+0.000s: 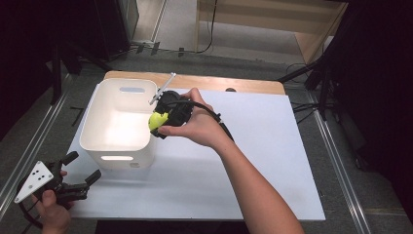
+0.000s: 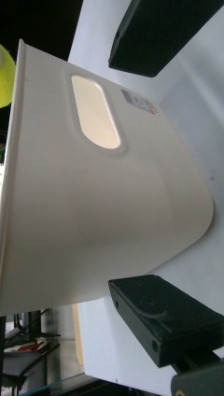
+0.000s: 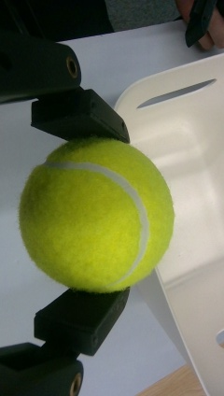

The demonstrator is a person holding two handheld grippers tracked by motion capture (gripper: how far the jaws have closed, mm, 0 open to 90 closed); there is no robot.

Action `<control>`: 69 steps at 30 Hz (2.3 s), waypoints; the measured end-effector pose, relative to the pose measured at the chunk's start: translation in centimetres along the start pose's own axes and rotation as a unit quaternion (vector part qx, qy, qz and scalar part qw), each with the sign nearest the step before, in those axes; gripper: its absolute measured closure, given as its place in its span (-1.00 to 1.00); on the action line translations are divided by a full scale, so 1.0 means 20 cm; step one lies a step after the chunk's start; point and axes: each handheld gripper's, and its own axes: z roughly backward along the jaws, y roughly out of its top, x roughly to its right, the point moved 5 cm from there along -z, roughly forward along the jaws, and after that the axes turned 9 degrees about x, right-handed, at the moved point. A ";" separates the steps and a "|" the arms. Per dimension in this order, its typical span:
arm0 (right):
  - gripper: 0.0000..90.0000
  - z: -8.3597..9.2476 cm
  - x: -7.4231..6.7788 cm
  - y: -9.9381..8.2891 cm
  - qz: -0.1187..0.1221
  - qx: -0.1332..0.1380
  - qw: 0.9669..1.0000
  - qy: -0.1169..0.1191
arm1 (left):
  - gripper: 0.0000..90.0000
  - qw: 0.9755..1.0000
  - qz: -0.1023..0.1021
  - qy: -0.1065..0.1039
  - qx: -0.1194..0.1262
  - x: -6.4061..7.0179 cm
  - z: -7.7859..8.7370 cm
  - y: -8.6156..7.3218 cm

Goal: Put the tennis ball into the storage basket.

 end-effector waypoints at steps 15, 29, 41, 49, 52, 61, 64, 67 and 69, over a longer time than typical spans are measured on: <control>-0.46 -0.04 -0.05 0.09 0.013 0.003 1.000 0.010 | -1.00 1.000 0.001 0.001 0.001 0.00 0.00 0.00; -0.46 -0.11 -0.10 0.14 0.024 0.002 0.999 0.023 | -1.00 1.000 0.002 0.000 0.001 0.00 0.00 0.00; -0.46 -0.18 -0.12 0.15 0.032 -0.004 0.999 0.032 | -1.00 1.000 0.004 -0.001 0.003 0.00 0.00 0.00; -0.46 -0.23 -0.13 0.15 0.032 -0.014 0.999 0.037 | -1.00 1.000 0.004 -0.001 0.003 0.00 0.00 0.00; -0.46 -0.24 -0.13 0.15 0.035 -0.022 0.998 0.038 | -1.00 1.000 0.004 -0.001 0.003 0.00 0.00 0.00; -0.46 -0.30 -0.13 0.14 0.035 -0.034 0.998 0.037 | -1.00 1.000 0.003 -0.002 0.003 -0.01 0.00 0.00; -0.46 -0.32 -0.13 0.14 0.033 -0.038 0.998 0.038 | -1.00 1.000 0.003 -0.002 0.003 -0.01 0.00 0.00; -0.46 -0.33 -0.13 0.13 0.035 -0.046 0.998 0.039 | -1.00 1.000 0.003 -0.002 0.003 -0.01 0.00 0.00; -0.46 -0.34 -0.13 0.13 0.038 -0.046 0.998 0.038 | -1.00 1.000 0.004 -0.002 0.004 -0.01 0.00 0.00</control>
